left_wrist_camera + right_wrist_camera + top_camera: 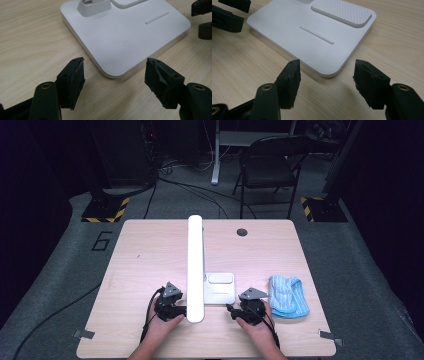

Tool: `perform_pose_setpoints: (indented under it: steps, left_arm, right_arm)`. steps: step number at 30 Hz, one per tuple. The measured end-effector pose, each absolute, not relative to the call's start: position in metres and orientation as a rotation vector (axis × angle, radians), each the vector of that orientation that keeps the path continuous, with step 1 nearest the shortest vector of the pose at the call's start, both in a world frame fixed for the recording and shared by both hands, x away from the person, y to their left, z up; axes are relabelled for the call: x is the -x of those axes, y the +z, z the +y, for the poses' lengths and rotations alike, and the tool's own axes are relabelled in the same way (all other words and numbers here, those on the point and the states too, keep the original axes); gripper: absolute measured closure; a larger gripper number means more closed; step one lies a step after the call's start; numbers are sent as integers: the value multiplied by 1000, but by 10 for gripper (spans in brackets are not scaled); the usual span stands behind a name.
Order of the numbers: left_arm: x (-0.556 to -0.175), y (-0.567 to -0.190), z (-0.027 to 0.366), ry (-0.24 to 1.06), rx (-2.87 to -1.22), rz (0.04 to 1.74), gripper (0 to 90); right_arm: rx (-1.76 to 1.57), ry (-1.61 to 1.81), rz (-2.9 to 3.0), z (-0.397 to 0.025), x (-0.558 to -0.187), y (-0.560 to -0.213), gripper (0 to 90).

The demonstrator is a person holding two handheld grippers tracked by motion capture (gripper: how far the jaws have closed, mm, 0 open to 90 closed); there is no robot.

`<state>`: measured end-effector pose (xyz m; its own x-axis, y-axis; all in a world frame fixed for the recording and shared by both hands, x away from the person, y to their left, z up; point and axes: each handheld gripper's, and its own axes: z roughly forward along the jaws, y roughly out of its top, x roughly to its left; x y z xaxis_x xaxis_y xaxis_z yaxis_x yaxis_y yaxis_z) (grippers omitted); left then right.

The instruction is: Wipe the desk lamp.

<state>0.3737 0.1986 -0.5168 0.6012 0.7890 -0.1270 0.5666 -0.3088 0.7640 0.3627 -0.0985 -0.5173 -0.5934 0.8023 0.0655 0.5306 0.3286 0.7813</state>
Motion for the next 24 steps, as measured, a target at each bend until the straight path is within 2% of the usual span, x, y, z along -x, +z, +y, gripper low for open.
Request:
perform_pose_setpoints:
  steps: [16, 24]
  left_arm:
    - [-373, -504, 221, 362, -1948, 1116, 313]
    - [-375, -500, 232, 376, -1926, 1138, 313]
  right_arm:
    - [-1200, 1250, 2292, -127, -350, -491, 330]
    - [-1205, 1241, 2274, -144, -347, -499, 329]
